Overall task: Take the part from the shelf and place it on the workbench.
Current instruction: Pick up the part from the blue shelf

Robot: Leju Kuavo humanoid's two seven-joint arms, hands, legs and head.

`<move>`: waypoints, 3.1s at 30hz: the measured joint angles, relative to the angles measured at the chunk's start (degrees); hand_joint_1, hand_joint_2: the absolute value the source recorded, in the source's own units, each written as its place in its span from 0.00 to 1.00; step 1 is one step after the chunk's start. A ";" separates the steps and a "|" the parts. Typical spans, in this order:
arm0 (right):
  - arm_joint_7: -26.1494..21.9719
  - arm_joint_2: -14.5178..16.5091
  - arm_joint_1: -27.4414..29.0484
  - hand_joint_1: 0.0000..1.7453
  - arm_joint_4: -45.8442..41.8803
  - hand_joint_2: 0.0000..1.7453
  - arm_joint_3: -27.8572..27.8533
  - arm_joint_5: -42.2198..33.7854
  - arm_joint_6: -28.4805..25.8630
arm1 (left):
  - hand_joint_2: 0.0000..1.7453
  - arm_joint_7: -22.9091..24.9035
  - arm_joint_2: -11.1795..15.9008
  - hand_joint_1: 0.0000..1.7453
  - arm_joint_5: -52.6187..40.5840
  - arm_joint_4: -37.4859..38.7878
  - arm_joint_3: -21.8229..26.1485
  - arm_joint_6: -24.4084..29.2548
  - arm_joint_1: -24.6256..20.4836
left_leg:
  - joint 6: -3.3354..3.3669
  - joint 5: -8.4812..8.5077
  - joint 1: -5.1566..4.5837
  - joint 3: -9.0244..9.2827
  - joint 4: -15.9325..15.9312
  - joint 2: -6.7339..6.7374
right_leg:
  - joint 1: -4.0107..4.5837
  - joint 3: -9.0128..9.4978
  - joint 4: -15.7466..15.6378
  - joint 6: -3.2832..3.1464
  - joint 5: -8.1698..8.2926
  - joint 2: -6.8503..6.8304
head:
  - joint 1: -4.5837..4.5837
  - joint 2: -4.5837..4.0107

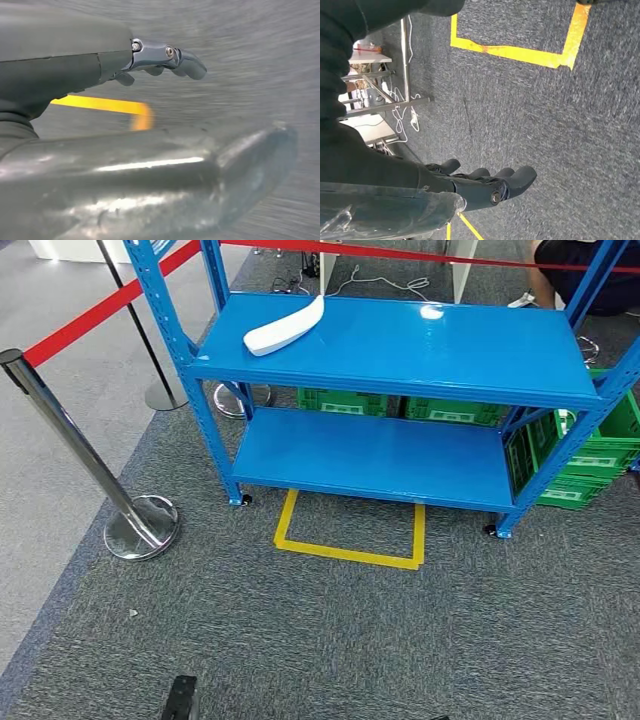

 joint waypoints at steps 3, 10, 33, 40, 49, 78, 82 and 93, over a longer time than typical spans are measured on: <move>0.03 -0.01 -0.02 0.00 0.00 1.00 0.00 0.46 0.40 | 0.00 -6.70 0.01 0.00 3.55 -0.83 0.46 -2.31 -2.60 | 0.01 0.03 0.00 0.00 0.00 -0.02 | 0.00 0.04 0.00 0.00 0.04 -0.02 | 0.01 0.00; -1.10 -0.04 -0.06 0.00 -0.01 1.00 0.00 1.95 0.26 | 0.00 -10.04 -2.99 0.00 37.47 -20.13 -15.67 -12.27 -4.68 | 0.01 0.12 0.02 -0.01 0.01 -0.03 | 0.03 0.05 0.01 -0.07 0.15 -0.02 | 0.01 0.00; -17.38 -0.09 -0.66 0.00 0.00 1.00 -3.24 -2.41 9.87 | 0.00 -10.02 -1.19 0.00 58.86 -87.97 -83.29 -10.80 5.85 | 0.20 0.15 -0.01 -0.23 0.03 -0.14 | 0.01 0.00 -0.21 0.07 0.23 -0.14 | 0.02 0.00; -26.05 -0.14 -0.71 0.00 0.00 0.25 -4.13 -6.04 13.07 | 0.00 -10.02 -0.78 0.00 55.12 -91.20 -86.41 -16.10 7.20 | 0.20 0.15 -0.01 -0.23 0.03 -0.14 | 0.01 -0.01 -0.21 0.07 0.23 -0.13 | 0.02 0.00; -27.83 -0.20 -0.78 0.00 0.00 1.00 -5.00 -3.31 13.10 | 0.00 -10.02 -0.59 0.00 55.52 -94.25 -88.24 -18.79 8.41 | 0.20 0.14 -0.01 -0.24 0.03 -0.14 | 0.01 0.00 -0.22 0.07 0.23 -0.13 | 0.02 0.00; -4.43 -0.44 -0.90 0.00 0.13 0.00 -5.51 -1.02 4.27 | 0.00 -10.02 -0.69 0.00 56.92 -96.35 -87.74 -21.04 9.51 | -1.09 -7.56 1.24 -7.98 16.98 0.21 | -0.52 -1.09 0.81 -0.91 0.18 0.37 | -0.49 0.00; -4.43 -0.44 -0.96 0.00 0.13 0.00 -5.51 -0.84 3.77 | 0.00 -10.02 -0.69 0.00 56.92 -96.16 -88.10 -20.87 9.42 | 0.06 -0.71 0.86 -2.30 4.47 0.34 | -0.26 -0.82 0.89 -0.55 -0.08 0.44 | -0.50 0.00; -4.41 -0.44 -0.87 0.00 0.13 0.00 -5.51 -0.82 3.61 | 0.00 -10.02 -0.73 0.00 56.94 -95.57 -88.69 -20.82 9.30 | 1.60 -0.40 0.63 -0.50 0.59 0.23 | -0.30 -8.53 16.33 1.82 -6.78 0.06 | 0.16 0.00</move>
